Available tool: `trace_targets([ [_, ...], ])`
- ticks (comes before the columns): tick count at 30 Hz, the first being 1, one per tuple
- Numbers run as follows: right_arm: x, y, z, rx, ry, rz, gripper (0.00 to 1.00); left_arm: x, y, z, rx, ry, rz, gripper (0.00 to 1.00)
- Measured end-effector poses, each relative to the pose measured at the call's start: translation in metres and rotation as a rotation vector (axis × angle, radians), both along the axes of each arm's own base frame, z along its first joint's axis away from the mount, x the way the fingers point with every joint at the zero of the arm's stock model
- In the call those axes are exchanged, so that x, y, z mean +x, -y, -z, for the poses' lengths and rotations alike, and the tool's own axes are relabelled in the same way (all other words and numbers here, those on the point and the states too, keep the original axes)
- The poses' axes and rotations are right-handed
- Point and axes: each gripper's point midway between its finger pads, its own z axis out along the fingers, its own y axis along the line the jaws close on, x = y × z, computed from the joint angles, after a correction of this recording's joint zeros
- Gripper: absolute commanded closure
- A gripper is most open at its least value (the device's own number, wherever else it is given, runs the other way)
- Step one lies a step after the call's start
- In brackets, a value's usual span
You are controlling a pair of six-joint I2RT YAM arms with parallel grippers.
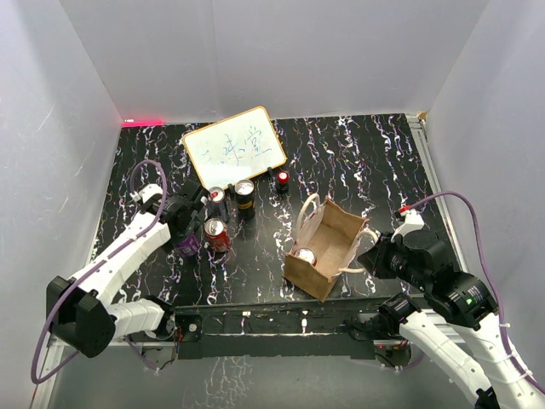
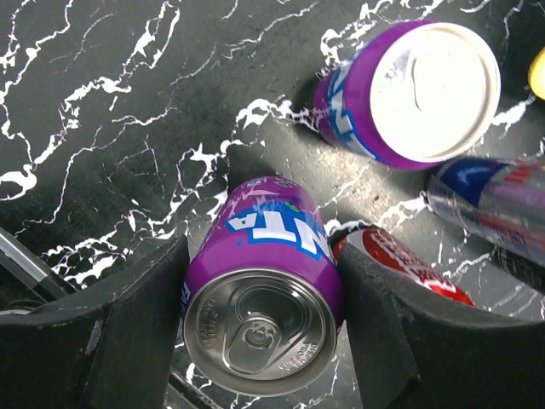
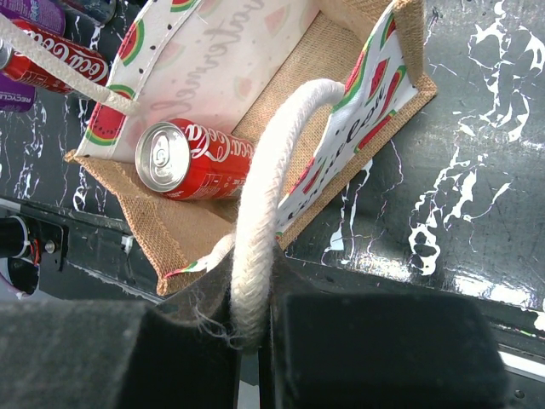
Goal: Take the beverage out of the canvas bag
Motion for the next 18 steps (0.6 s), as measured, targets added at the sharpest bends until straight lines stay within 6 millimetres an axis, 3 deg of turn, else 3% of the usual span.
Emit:
trace_targets([
  [12, 0.0, 0.0, 0.0, 0.002, -0.002, 0.003, 0.92, 0.023, -0.014, 0.013, 0.002, 0.012, -0.062, 1.0],
  [18, 0.0, 0.0, 0.0, 0.002, -0.002, 0.003, 0.92, 0.017, -0.014, 0.03, -0.009, -0.012, -0.06, 1.0],
])
